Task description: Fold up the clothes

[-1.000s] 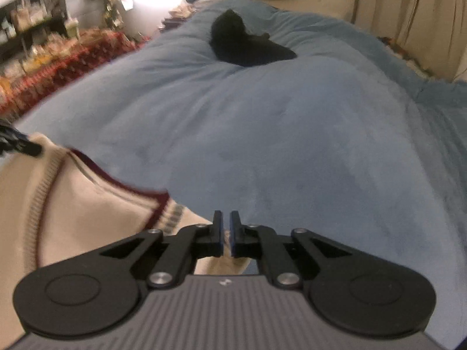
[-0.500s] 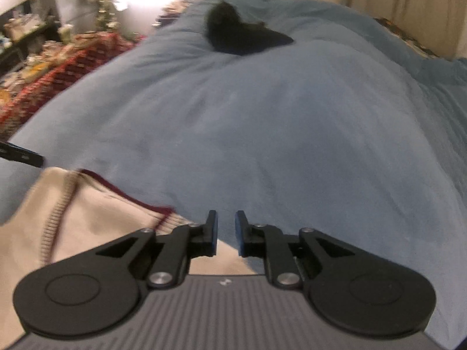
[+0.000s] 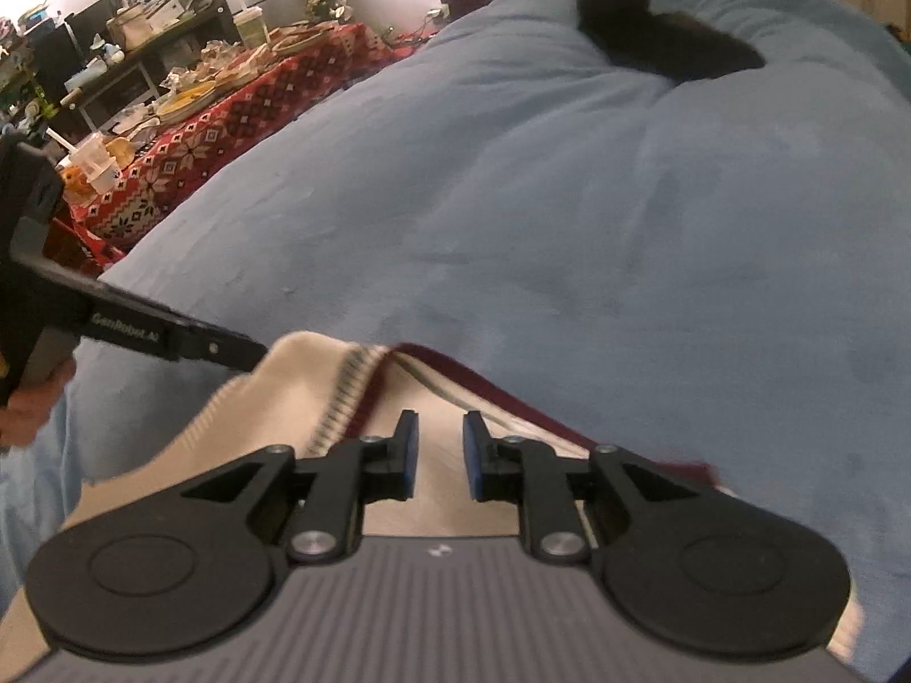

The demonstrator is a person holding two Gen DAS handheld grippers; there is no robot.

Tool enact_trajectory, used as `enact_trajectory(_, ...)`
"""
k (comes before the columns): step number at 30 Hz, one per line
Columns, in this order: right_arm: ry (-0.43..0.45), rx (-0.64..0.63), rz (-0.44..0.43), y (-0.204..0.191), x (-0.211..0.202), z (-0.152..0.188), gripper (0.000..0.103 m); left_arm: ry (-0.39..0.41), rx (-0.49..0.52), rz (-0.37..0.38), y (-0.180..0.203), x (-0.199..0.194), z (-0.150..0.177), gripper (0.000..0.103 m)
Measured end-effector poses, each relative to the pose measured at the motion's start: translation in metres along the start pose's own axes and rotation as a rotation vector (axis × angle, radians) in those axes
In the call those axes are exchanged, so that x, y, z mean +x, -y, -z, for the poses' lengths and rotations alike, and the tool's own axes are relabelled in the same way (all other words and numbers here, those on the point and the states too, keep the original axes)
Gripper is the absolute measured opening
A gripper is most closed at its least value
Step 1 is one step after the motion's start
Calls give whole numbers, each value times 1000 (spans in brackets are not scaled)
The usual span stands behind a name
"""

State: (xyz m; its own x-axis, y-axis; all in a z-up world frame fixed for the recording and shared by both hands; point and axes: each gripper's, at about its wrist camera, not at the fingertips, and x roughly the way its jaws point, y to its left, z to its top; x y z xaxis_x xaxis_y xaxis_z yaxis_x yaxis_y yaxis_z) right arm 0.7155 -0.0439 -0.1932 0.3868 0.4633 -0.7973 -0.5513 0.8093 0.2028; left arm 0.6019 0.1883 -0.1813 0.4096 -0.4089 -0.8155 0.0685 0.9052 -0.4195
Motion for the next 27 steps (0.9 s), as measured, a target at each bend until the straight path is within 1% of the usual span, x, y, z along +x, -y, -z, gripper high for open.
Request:
enact_trajectory(2, 0, 36, -13, -2, 14, -6, 26, 5, -28, 21, -4, -2, 1, 28)
enact_trajectory(4, -3, 72, -29, -4, 25, -12, 31, 2, -44, 33, -7, -1, 2, 28)
enact_trajectory(6, -9, 101, -41, -4, 38, -14, 31, -2, -59, 41, -9, 0, 3, 29)
enact_trajectory(8, -14, 110, -50, -6, 47, -16, 21, 2, -74, 50, -9, 1, 3, 27)
enact_trajectory(9, -17, 106, -47, -7, 51, -16, 6, 6, -72, 54, -7, 1, 3, 24)
enact_trajectory(10, -17, 97, -37, -8, 54, -16, 3, 11, -62, 55, -4, 2, 3, 13)
enact_trajectory(11, -13, 90, -29, -9, 53, -16, 2, 26, -46, 42, -2, 1, 3, 0)
enact_trajectory(14, 11, 69, -11, -11, 46, -16, 1, 97, 13, -33, 6, -10, 3, 0)
enact_trajectory(18, 34, 0, 40, -13, 32, -19, 1, 190, 92, -132, 17, -24, 1, 0)
enact_trajectory(19, 27, -6, 47, -12, 33, -19, 1, 197, 91, -140, 15, -26, 0, 0)
enact_trajectory(20, 14, -7, 52, -11, 35, -19, 1, 185, 67, -124, 10, -26, -1, 0)
enact_trajectory(22, -9, -9, 61, -9, 41, -18, 1, 122, 7, -41, 0, -20, -3, 0)
enact_trajectory(23, -15, -6, 62, -8, 43, -18, 1, 86, -15, -13, -3, -16, -2, 0)
enact_trajectory(24, -18, 1, 62, -7, 45, -17, 1, 54, -33, 7, -5, -12, 0, 2)
enact_trajectory(25, -20, 6, 61, -6, 47, -17, 1, 34, -46, 24, -6, -10, 2, 7)
enact_trajectory(26, -22, 10, 59, -5, 48, -16, 1, 24, -58, 35, -7, -10, 4, 10)
enact_trajectory(27, -24, 13, 57, -4, 49, -16, 1, 15, -70, 45, -8, -9, 6, 10)
